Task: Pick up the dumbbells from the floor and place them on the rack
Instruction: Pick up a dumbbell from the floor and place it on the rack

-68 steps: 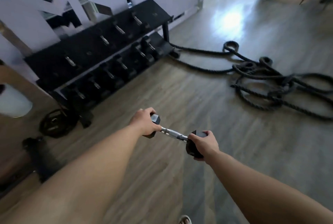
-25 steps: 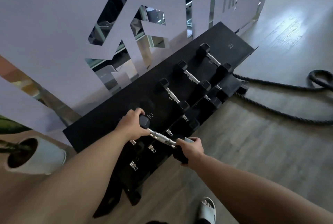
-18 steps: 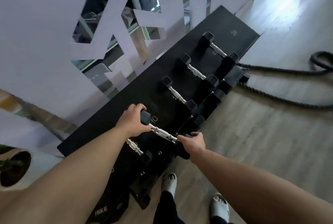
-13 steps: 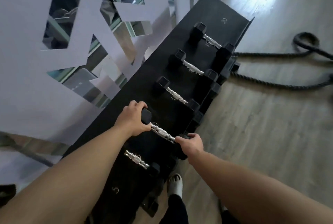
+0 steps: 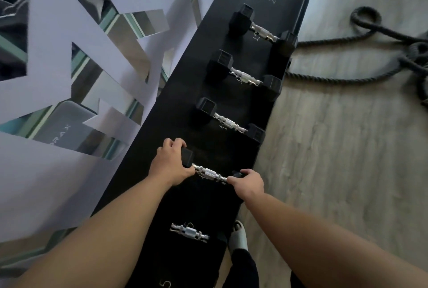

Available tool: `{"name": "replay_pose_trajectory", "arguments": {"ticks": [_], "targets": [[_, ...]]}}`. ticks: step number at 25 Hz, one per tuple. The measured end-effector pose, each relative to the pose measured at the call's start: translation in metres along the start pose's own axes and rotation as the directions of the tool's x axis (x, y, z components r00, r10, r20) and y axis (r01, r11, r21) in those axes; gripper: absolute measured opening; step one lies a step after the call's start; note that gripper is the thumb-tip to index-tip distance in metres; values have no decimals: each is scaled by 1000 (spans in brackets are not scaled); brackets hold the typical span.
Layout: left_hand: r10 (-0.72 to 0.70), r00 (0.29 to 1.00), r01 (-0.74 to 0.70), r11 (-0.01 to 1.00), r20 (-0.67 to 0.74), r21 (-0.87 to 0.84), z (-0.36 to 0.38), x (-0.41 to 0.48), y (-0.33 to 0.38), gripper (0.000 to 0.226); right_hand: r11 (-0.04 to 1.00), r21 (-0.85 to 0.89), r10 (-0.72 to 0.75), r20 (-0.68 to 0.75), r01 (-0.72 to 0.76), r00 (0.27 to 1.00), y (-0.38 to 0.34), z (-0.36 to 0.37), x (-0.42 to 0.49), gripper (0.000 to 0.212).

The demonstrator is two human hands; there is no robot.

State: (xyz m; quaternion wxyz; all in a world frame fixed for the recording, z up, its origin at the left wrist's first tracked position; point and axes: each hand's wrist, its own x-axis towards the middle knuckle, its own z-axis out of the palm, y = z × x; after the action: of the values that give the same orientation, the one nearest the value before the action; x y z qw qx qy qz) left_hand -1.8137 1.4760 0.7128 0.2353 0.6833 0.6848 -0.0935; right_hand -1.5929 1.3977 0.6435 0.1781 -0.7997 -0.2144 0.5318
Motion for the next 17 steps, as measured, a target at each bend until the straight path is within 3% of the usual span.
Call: {"name": "replay_pose_trajectory", "arguments": {"ticks": [4,8,14,17], "targets": [[-9,1000,8,999,-18,-39,21,3,-11,67,995,-95,26,-83,-33,996,3,8,-1,53],[32,996,-35,999,-79,-31,40,-9,-25,72,995,-103,5,-64,-12,998,5,1,-2,45],[-5,998,8,998,61,-56,21,-15,-34,76,973,-191,-130,11,130,991,-8,-18,-15,42],[-86,989,96,992,119,-80,16,-15,-25,90,944,-298,-129,63,142,990,-15,-26,-18,47]]}}
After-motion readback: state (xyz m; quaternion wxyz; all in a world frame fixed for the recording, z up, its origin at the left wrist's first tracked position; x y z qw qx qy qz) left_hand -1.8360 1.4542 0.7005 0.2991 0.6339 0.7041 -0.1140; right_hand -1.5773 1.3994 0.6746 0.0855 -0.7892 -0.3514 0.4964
